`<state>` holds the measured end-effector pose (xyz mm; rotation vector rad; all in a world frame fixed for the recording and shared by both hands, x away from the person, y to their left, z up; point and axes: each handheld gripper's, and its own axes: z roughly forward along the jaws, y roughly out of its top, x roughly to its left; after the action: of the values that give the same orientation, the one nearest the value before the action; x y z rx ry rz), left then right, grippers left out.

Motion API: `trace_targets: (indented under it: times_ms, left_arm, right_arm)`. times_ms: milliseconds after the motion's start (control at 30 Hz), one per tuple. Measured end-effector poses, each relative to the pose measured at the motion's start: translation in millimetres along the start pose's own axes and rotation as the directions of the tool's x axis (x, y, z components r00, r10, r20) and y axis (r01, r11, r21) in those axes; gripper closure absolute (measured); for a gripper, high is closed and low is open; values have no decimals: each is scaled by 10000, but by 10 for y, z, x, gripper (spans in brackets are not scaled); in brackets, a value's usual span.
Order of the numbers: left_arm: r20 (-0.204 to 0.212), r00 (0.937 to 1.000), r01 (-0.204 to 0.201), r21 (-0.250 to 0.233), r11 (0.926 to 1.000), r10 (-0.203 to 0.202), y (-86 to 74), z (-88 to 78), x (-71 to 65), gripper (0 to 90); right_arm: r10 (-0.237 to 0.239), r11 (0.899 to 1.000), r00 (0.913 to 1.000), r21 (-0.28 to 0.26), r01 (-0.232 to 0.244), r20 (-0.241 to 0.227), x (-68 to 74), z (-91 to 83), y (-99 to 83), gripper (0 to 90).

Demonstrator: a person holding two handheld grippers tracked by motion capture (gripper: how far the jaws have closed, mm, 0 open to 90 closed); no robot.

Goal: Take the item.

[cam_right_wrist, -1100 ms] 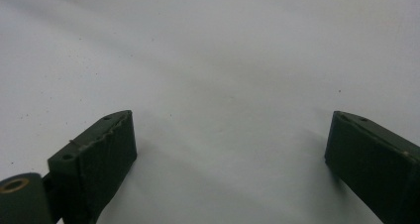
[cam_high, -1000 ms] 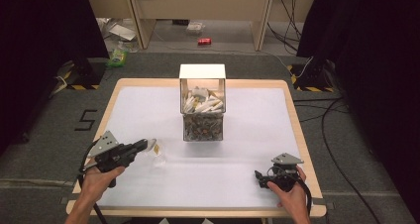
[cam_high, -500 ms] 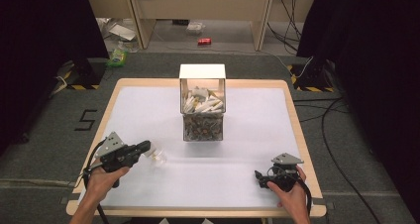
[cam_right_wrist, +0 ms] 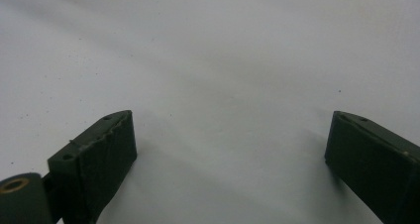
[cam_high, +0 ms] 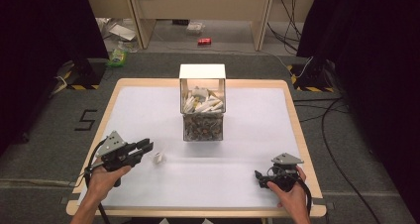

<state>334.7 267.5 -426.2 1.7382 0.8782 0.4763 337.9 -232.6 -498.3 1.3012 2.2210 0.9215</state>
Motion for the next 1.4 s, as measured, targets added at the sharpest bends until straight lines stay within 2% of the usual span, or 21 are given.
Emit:
trace_targets:
  times_ms: [300,367,633,767,900,1400]
  left_arm:
    - [-22,9996,272,-157,9995,-272,28,-46,43,650]
    - [-12,9992,405,-163,9990,-405,28,-53,64,609]
    - [97,9978,659,-225,9976,-657,33,-76,106,537]
    - [161,9967,797,-200,9966,-793,38,-80,131,463]
    - [31,9958,915,-263,9955,-915,41,-103,164,415]
    - [-316,9938,1058,-299,9939,-1068,54,-146,276,386]
  right_arm:
    - [-3,10000,10000,-1,3,1,0,0,0,63]
    - [-5,10000,10000,-2,5,1,0,0,0,63]
    - [-3,10000,10000,-2,3,-1,0,0,0,63]
    - [2,10000,10000,-5,-2,7,2,0,0,64]
    - [3,10000,10000,-4,-3,4,1,0,0,63]
    - [2,10000,10000,-6,-2,5,1,0,0,63]
